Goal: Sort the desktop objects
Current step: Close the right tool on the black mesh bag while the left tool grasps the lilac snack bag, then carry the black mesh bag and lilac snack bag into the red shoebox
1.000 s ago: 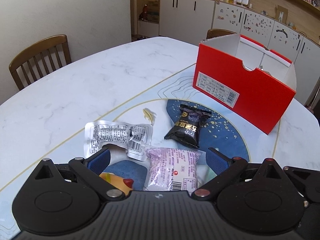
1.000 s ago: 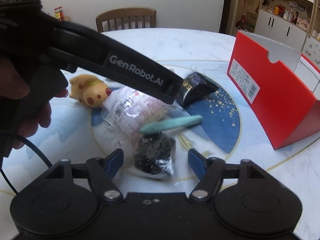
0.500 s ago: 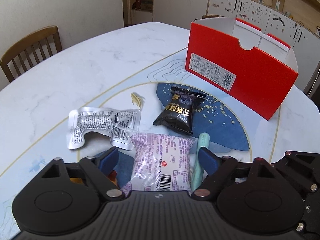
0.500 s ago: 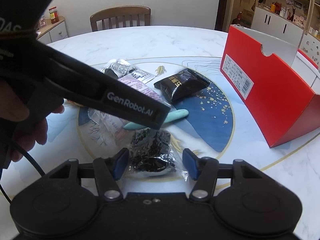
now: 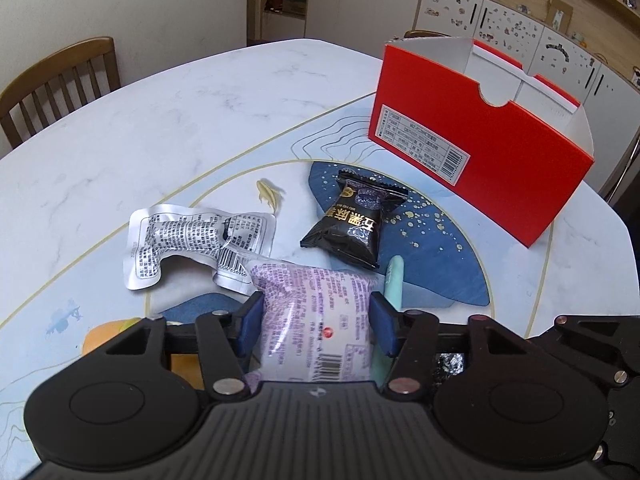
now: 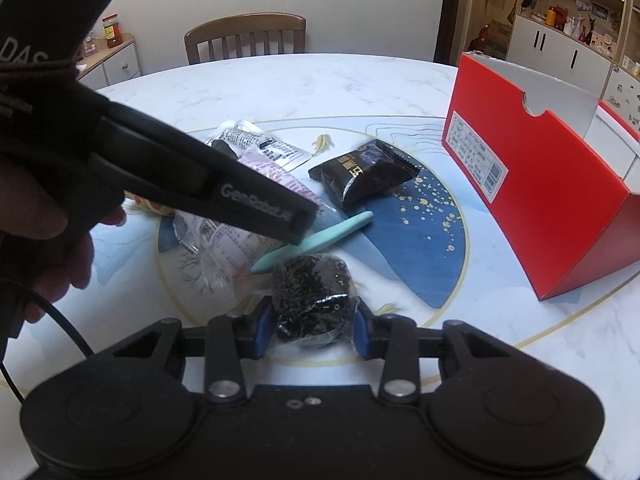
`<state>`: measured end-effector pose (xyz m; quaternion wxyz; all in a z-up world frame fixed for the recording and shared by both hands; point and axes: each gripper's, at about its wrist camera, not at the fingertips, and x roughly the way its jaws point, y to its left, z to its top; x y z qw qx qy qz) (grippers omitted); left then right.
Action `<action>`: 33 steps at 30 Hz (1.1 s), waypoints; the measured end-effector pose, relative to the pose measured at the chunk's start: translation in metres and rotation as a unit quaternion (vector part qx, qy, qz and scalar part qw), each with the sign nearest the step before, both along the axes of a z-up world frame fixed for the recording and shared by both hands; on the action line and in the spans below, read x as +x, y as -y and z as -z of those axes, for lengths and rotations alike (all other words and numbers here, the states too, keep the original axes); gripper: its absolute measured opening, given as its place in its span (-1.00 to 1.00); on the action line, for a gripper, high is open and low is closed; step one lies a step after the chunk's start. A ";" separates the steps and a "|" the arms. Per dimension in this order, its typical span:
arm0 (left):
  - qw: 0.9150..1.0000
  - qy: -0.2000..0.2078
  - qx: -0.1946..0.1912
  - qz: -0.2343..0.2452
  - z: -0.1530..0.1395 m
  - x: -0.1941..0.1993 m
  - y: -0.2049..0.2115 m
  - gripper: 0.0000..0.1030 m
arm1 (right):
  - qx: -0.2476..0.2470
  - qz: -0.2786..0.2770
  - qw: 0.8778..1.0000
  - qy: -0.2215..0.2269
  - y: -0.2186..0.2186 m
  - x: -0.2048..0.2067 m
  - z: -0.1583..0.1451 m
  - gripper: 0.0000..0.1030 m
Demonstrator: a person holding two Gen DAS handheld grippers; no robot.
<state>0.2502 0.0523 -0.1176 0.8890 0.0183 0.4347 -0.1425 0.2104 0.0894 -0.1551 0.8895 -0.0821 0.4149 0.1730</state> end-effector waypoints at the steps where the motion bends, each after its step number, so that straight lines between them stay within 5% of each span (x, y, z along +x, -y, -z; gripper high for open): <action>1: 1.000 -0.002 -0.003 -0.002 0.000 0.000 -0.001 0.00 | 0.000 0.001 1.000 0.000 0.001 0.000 0.000 -0.29; 33: 0.998 0.005 -0.052 -0.034 -0.060 -0.047 0.007 -0.05 | 0.026 0.035 0.998 0.036 0.061 -0.011 -0.053 -0.32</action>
